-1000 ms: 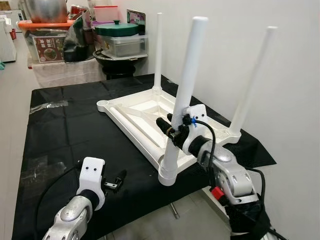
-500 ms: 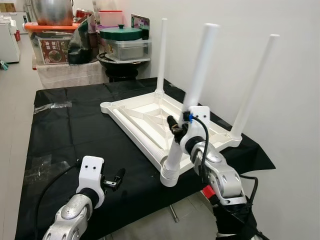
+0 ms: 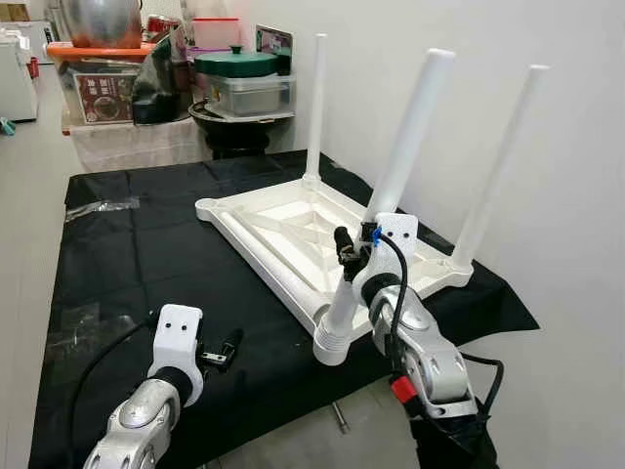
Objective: Building children table
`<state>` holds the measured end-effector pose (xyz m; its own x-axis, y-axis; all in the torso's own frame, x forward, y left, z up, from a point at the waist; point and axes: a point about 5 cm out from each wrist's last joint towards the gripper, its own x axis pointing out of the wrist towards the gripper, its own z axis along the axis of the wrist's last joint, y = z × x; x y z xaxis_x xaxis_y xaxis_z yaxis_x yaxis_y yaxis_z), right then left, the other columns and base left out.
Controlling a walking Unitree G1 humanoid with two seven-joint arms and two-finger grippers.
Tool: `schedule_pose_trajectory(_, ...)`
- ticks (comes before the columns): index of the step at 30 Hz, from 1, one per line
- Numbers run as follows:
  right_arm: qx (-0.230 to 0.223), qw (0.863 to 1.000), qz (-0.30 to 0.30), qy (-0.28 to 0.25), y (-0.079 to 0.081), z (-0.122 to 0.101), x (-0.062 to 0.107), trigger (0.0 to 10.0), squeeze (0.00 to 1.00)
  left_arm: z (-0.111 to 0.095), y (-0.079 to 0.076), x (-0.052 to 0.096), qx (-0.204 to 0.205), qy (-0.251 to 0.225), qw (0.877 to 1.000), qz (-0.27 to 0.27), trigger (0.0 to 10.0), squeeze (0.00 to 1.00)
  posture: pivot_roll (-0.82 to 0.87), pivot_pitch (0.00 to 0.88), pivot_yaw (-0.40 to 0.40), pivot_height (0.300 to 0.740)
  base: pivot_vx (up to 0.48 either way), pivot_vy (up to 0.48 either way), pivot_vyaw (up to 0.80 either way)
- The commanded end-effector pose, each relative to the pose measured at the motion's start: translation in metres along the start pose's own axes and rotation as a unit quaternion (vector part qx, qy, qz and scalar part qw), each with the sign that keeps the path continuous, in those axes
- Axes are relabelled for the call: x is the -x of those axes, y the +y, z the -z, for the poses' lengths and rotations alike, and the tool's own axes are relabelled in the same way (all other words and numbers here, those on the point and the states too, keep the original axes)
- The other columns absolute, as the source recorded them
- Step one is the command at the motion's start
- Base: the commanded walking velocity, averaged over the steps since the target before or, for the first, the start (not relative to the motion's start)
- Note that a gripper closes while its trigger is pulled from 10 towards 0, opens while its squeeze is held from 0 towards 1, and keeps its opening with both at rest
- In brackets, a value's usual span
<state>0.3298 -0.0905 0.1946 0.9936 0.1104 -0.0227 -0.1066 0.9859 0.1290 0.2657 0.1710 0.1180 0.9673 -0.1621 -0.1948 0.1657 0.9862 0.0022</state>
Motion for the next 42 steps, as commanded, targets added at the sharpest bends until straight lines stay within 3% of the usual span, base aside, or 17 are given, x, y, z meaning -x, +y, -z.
schedule_pose_trajectory(1, 0.040, 0.993, 0.070, 0.090, -0.026, 0.039, 0.004, 10.0, 0.00, 0.002, 0.002, -0.001, -0.002, 0.002, 1.000, -0.006, 10.0, 0.00, 0.08, 0.000, -0.062, 0.740, 0.000, 0.000, 0.00)
schedule_pose_trajectory(10, 0.063, 0.992, 0.079, 0.077, -0.026, 0.037, 0.002, 10.0, 0.00, 0.002, 0.003, -0.002, -0.002, 0.004, 1.000, -0.012, 10.0, 0.00, 0.08, 0.000, -0.060, 0.740, 0.000, 0.000, 0.00)
schedule_pose_trajectory(12, 0.039, 0.998, 0.045, 0.033, -0.026, 0.018, -0.004, 10.0, 0.00, 0.002, 0.003, -0.003, -0.002, 0.003, 1.000, -0.010, 10.0, 0.00, 0.07, 0.000, -0.056, 0.740, 0.000, 0.000, 0.00)
schedule_pose_trajectory(15, 0.034, 0.999, 0.025, 0.004, -0.025, 0.006, -0.007, 10.0, 0.00, 0.002, 0.003, -0.003, -0.003, 0.003, 1.000, -0.009, 10.0, 0.00, 0.07, 0.000, -0.056, 0.740, 0.000, 0.000, 0.00)
schedule_pose_trajectory(16, 0.042, 0.999, -0.009, -0.010, -0.022, -0.008, -0.009, 10.0, 0.00, 0.002, 0.003, -0.003, -0.003, 0.002, 1.000, -0.008, 10.0, 0.00, 0.07, 0.000, -0.054, 0.740, 0.000, 0.000, 0.00)
schedule_pose_trajectory(19, 0.038, 0.988, -0.120, -0.087, -0.002, -0.067, -0.006, 10.0, 0.00, 0.002, 0.003, -0.003, -0.005, 0.003, 1.000, -0.005, 10.0, 0.00, 0.07, 0.000, -0.052, 0.740, 0.000, 0.000, 0.00)
schedule_pose_trajectory(23, 0.023, 0.980, -0.159, -0.120, 0.001, -0.093, -0.004, 10.0, 0.00, 0.003, 0.000, -0.004, -0.006, 0.005, 1.000, 0.001, 10.0, 0.00, 0.07, 0.000, -0.045, 0.740, 0.000, 0.000, 0.00)
schedule_pose_trajectory(27, 0.021, 0.978, -0.171, -0.121, 0.003, -0.096, -0.003, 10.0, 0.00, 0.003, -0.001, -0.005, -0.007, 0.005, 1.000, 0.003, 10.0, 0.00, 0.07, 0.000, -0.044, 0.740, 0.000, 0.000, 0.00)
schedule_pose_trajectory(33, -0.001, 0.964, -0.243, -0.113, 0.012, -0.097, 0.001, 10.0, 0.00, 0.002, 0.000, -0.005, -0.009, 0.004, 1.000, 0.008, 10.0, 0.00, 0.08, 0.000, -0.043, 0.740, 0.000, 0.000, 0.00)
schedule_pose_trajectory(37, -0.042, 0.956, -0.272, -0.102, 0.003, -0.105, -0.004, 10.0, 0.00, -0.004, -0.007, -0.001, -0.018, -0.015, 0.997, 0.073, 10.0, 0.00, 0.08, 0.000, -0.039, 0.740, 0.000, 0.000, 0.00)
schedule_pose_trajectory(42, -0.065, 0.950, -0.287, -0.106, 0.003, -0.114, -0.004, 10.0, 0.00, -0.005, -0.010, 0.002, -0.022, -0.016, 0.994, 0.103, 10.0, 0.00, 0.08, 0.000, -0.039, 0.740, 0.000, 0.000, 0.00)
